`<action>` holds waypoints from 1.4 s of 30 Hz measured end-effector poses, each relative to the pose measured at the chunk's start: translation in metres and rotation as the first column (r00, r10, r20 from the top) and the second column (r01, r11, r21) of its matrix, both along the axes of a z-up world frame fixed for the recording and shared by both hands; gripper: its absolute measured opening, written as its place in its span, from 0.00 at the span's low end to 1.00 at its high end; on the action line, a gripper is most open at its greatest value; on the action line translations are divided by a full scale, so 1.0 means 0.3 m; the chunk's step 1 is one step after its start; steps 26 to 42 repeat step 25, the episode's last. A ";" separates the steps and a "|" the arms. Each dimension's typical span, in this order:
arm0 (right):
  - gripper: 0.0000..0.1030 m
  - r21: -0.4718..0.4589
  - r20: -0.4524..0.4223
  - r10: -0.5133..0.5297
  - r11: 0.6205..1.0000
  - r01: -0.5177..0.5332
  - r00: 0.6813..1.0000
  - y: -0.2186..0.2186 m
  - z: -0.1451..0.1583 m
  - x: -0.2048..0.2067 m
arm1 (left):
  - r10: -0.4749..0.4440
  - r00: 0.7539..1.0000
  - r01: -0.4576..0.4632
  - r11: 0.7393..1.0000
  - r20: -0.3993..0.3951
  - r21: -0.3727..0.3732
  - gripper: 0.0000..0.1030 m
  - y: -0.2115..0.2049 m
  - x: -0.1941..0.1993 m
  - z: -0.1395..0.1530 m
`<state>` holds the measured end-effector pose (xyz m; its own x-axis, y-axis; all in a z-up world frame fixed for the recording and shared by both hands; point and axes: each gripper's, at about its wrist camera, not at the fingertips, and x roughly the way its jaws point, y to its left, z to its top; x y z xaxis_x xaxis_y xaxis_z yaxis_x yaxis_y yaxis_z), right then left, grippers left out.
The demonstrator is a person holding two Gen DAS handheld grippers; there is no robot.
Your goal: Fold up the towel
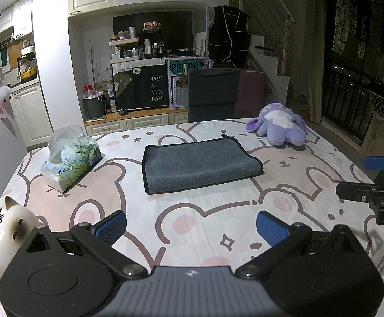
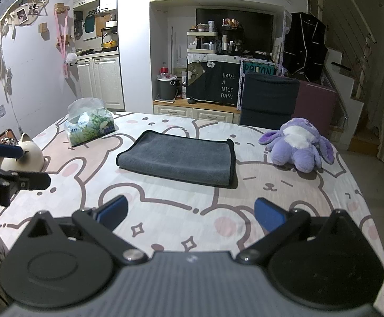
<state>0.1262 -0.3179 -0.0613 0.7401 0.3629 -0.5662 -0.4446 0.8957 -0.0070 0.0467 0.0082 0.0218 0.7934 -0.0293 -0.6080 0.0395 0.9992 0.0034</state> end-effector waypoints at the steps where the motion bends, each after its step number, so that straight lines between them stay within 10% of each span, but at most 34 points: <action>1: 1.00 0.000 0.000 0.001 1.000 -0.001 1.000 -0.001 0.000 0.001 | 0.001 1.000 -0.001 1.000 0.000 0.000 1.00 0.000 0.000 0.000; 42: 1.00 -0.003 0.002 0.006 1.000 -0.006 1.000 -0.004 0.000 -0.001 | 0.002 1.000 -0.002 1.000 0.002 0.002 1.00 0.011 -0.001 0.006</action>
